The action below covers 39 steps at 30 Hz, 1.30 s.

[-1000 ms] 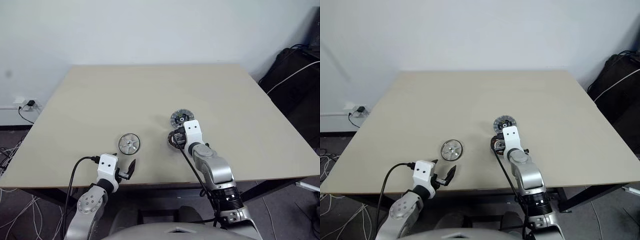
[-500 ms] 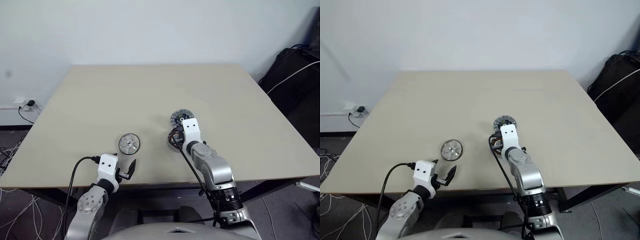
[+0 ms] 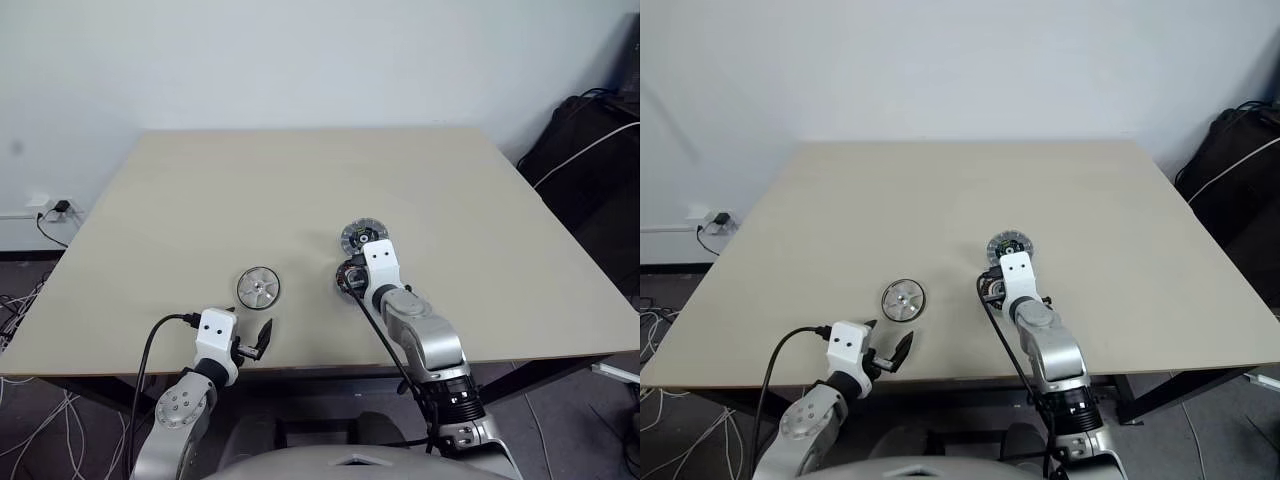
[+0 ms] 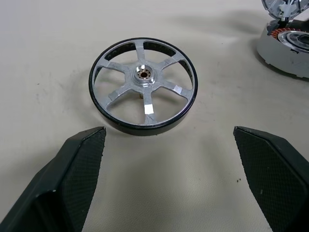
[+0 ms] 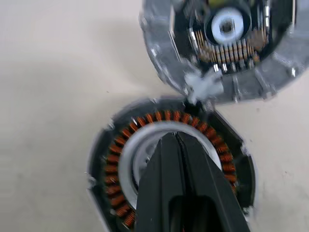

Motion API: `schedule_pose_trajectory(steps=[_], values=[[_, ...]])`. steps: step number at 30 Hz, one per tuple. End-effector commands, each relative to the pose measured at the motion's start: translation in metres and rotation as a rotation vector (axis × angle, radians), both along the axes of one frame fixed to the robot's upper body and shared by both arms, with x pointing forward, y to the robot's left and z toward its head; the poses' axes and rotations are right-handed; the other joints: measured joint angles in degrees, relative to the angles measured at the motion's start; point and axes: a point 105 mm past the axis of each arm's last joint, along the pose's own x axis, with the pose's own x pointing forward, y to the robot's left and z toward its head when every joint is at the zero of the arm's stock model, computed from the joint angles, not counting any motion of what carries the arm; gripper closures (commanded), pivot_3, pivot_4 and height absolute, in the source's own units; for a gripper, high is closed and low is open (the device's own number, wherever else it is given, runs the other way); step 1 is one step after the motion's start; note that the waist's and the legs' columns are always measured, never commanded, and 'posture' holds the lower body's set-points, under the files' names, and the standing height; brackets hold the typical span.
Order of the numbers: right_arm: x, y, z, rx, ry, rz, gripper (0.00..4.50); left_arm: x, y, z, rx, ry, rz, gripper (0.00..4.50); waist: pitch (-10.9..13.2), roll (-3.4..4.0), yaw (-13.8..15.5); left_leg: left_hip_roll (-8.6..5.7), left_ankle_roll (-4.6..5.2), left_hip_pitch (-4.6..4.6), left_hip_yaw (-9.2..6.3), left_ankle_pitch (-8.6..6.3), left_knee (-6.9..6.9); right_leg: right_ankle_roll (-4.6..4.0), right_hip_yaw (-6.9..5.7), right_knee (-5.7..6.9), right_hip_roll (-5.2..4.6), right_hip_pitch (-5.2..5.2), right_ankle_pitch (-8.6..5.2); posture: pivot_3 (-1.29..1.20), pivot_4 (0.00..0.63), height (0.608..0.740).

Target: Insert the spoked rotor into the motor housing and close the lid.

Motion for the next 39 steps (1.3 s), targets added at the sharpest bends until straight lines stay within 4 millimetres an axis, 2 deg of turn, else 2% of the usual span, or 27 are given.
schedule_pose_trajectory(steps=[1, 11, 15, 22, 25, 30, 32, 34, 39], values=[[0.006, 0.005, 0.021, 0.034, -0.086, 0.010, 4.47, 0.003, -0.004, 0.009, -0.013, -0.041, -0.012, 0.00, 0.00, 0.00, 0.01, 0.00, 0.00, 0.00, 0.00, 0.00, 0.00, 0.00, 0.00, 0.00, 0.00, 0.00, 0.00, 0.00, 0.000, 0.740], [-0.005, -0.010, -0.020, -0.066, 0.091, -0.049, 4.47, 0.003, -0.005, 0.010, -0.013, -0.042, -0.011, 0.00, -0.06, -0.03, 0.01, 0.00, 0.00, 0.01, 0.00, 0.00, -0.01, 0.00, 0.01, 0.00, -0.01, 0.00, 0.00, 0.00, 0.000, 0.740], [-0.002, -0.005, -0.011, -0.041, 0.051, -0.035, 4.47, 0.003, -0.005, 0.010, -0.014, -0.042, -0.012, 0.00, -0.11, -0.10, -0.03, 0.01, 0.00, 0.04, 0.00, 0.00, 0.00, 0.01, 0.01, 0.01, -0.02, 0.02, 0.00, 0.00, 0.000, 0.740], [0.008, -0.001, 0.023, 0.030, -0.094, -0.031, 4.47, 0.003, -0.005, 0.009, -0.014, -0.040, -0.012, 0.00, 0.00, 0.04, -0.04, 0.01, -0.01, 0.00, 0.00, 0.00, -0.02, 0.00, 0.01, 0.01, -0.02, -0.02, 0.00, 0.00, 0.000, 0.740], [0.008, -0.002, 0.026, 0.037, -0.112, -0.037, 4.47, 0.003, -0.005, 0.009, -0.014, -0.040, -0.011, 0.00, 0.01, 0.02, -0.02, 0.00, -0.01, -0.02, 0.00, 0.00, -0.04, -0.03, 0.00, -0.02, 0.00, -0.03, -0.02, 0.00, 0.000, 0.740], [0.004, -0.010, 0.008, -0.006, -0.051, -0.079, 4.47, 0.003, -0.005, 0.009, -0.015, -0.041, -0.014, 0.00, 0.01, 0.02, 0.00, 0.00, -0.01, -0.01, 0.00, 0.00, -0.04, -0.03, 0.00, -0.02, 0.00, -0.02, -0.02, 0.00, 0.000, 0.740], [-0.003, -0.016, -0.009, -0.053, 0.024, -0.092, 4.47, 0.003, -0.005, 0.010, -0.014, -0.040, -0.015, 0.00, 0.01, 0.02, -0.02, 0.00, -0.01, -0.01, 0.00, 0.00, -0.04, -0.03, 0.00, -0.01, -0.01, -0.02, -0.02, 0.00, 0.000, 0.740], [-0.007, -0.019, -0.018, -0.079, 0.071, -0.100, 4.47, 0.003, -0.005, 0.010, -0.014, -0.040, -0.015, 0.00, 0.00, 0.03, -0.02, 0.00, -0.01, 0.00, 0.00, 0.00, -0.04, -0.03, 0.00, -0.01, -0.01, -0.01, -0.02, 0.00, 0.000, 0.740], [-0.008, -0.014, -0.016, -0.070, 0.075, -0.081, 4.47, 0.002, -0.005, 0.009, -0.012, -0.038, -0.015, 0.00, -0.10, -0.09, -0.01, 0.00, -0.01, 0.03, 0.00, 0.00, -0.04, -0.03, 0.00, 0.00, -0.01, 0.01, -0.02, 0.00, 0.000, 0.740]])
